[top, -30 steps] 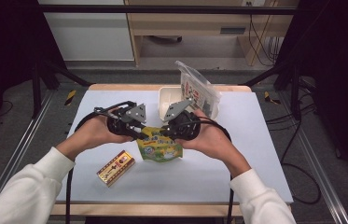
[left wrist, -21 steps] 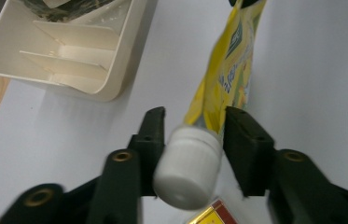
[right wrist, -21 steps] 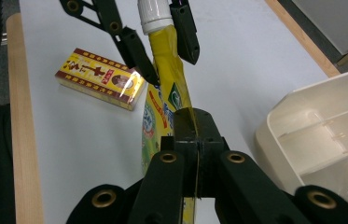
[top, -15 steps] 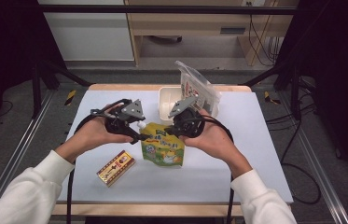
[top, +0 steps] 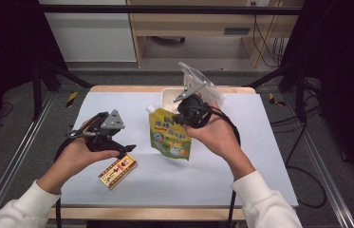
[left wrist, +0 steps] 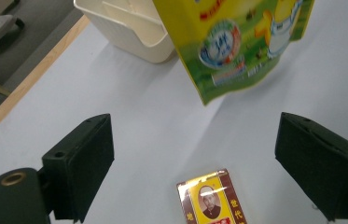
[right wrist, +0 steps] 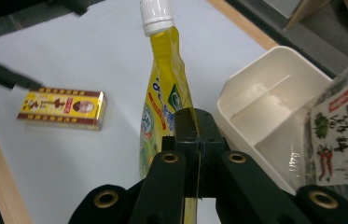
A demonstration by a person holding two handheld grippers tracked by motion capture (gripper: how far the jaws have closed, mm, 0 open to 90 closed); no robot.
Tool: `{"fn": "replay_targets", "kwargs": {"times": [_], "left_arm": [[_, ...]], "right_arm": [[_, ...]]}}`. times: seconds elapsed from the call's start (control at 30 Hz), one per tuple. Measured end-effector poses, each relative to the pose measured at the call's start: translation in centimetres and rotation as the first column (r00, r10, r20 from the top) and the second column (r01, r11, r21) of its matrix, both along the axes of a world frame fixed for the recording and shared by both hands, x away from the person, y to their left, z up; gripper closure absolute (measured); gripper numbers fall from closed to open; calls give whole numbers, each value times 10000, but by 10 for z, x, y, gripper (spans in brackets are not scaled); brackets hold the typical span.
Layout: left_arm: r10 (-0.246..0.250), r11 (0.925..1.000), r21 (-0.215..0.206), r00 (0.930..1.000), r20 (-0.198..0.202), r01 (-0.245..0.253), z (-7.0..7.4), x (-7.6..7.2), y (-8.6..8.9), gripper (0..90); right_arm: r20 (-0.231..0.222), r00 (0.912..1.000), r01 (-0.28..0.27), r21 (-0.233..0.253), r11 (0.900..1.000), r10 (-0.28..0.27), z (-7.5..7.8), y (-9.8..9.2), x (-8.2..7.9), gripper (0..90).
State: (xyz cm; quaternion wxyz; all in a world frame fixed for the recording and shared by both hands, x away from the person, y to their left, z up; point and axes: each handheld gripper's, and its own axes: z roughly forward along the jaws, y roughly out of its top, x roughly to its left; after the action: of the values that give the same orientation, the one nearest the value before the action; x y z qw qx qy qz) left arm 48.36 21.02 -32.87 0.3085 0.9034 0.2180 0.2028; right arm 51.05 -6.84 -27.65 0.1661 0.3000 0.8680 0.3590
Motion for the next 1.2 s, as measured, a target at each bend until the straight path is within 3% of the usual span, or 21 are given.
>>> {"fn": "replay_targets", "kwargs": {"times": [0.1,0.27,0.6,0.67,0.77,0.87,0.93,1.2], "left_arm": [[284,9995,-131,9996,38,-284,-10,-6,7,110],[813,9941,-699,9965,-178,-824,-32,-11,17,107],[1781,9803,-803,9834,-342,-1803,-79,-14,36,106],[1953,9784,-644,9805,-231,-1964,-85,-14,40,106],[2169,9744,-595,9762,-61,-2169,-89,-17,45,104],[2394,9673,-861,9709,5,-2384,-92,-20,50,104],[2394,9686,-699,9709,12,-2388,-93,-21,52,105],[2655,9586,-1055,9641,-61,-2646,-94,-24,60,106]], "right_arm": [[110,9989,462,128,9989,-463,9,0,3,900],[315,9921,1198,465,9917,-1213,20,-1,12,900],[336,9667,2501,888,9641,-2538,33,0,29,900],[369,9607,2709,898,9584,-2750,37,1,31,900],[455,9469,3133,934,9451,-3184,42,2,36,900],[570,9301,3565,980,9291,-3629,48,2,41,900],[614,9172,3871,971,9169,-3937,51,4,45,900],[856,8741,4743,621,8782,-4782,57,12,62,900]]}}
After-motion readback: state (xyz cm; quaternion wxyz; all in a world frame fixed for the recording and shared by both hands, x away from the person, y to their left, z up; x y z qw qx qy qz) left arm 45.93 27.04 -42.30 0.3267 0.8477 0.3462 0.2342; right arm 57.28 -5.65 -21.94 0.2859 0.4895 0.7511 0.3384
